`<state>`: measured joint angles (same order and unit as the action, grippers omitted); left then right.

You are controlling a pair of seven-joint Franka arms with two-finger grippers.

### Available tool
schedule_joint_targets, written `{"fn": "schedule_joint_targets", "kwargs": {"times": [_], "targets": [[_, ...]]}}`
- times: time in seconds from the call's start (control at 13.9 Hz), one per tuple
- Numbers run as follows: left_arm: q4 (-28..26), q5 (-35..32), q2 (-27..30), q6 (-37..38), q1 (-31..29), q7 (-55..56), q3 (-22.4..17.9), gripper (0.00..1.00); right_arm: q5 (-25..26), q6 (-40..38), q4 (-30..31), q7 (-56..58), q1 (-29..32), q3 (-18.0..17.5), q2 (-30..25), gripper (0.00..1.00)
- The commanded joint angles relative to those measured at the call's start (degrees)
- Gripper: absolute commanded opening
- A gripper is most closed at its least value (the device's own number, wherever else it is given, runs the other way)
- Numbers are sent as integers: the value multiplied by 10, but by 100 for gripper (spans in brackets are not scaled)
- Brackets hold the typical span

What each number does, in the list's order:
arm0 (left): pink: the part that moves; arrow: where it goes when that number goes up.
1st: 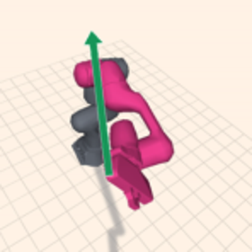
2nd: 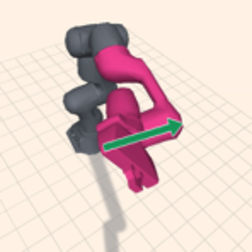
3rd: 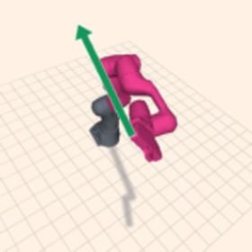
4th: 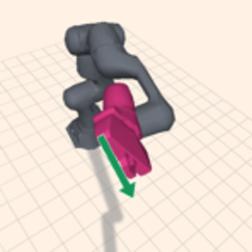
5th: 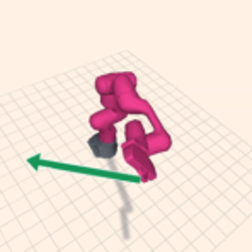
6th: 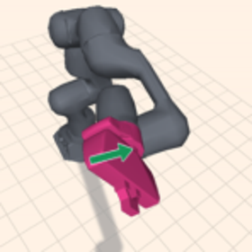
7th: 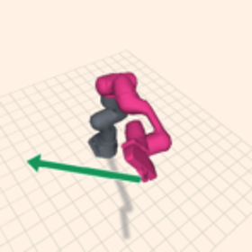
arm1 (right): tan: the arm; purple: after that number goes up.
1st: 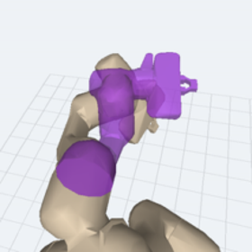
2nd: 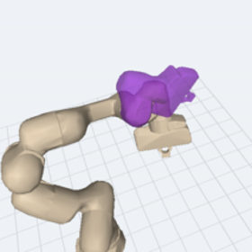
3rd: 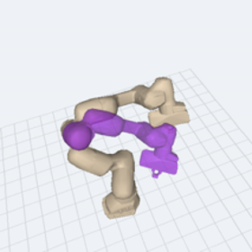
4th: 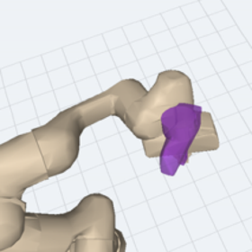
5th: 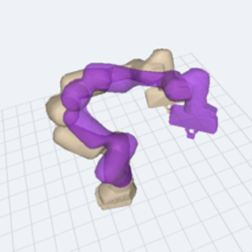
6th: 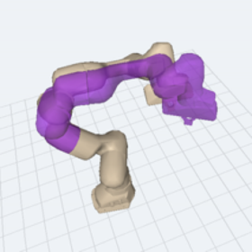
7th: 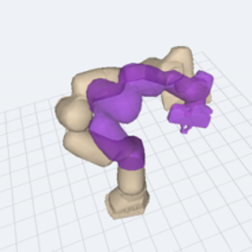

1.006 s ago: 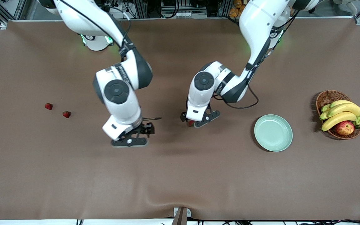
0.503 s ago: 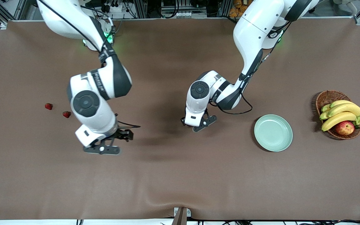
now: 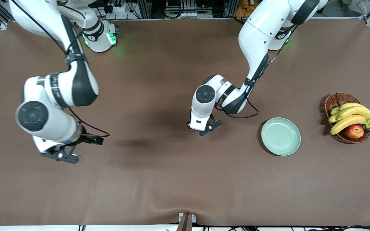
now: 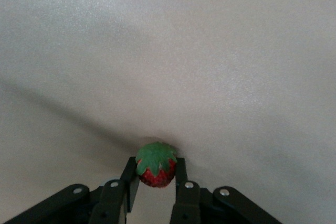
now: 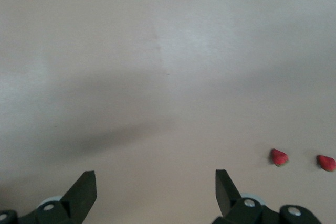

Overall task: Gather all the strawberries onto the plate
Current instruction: 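Grasp the strawberry with the left gripper and lift it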

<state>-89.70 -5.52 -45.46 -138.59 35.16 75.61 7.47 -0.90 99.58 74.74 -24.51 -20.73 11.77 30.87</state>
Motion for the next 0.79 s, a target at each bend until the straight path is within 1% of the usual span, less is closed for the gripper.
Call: {"fn": "schedule_joint_targets", "kwargs": {"times": [0.0,0.14,0.22,0.43,0.57,0.72], "targets": [[12,-16,7,-2,-1,11,-4,0,3,-12,19,-6,25,-10,-15,100],[11,-18,30,11,-17,13,-8,0,3,-13,28,-5,41,-10,-15,100],[10,-18,51,30,-29,11,-8,0,3,-13,29,2,46,-10,-14,100],[9,-18,110,120,-67,-4,-8,0,3,-13,29,13,54,-10,-13,100],[8,-18,142,171,-95,-52,-7,0,3,-13,29,16,54,-10,-13,100],[9,-11,169,218,-133,-125,-5,0,3,-13,29,16,54,-10,-13,100]]}}
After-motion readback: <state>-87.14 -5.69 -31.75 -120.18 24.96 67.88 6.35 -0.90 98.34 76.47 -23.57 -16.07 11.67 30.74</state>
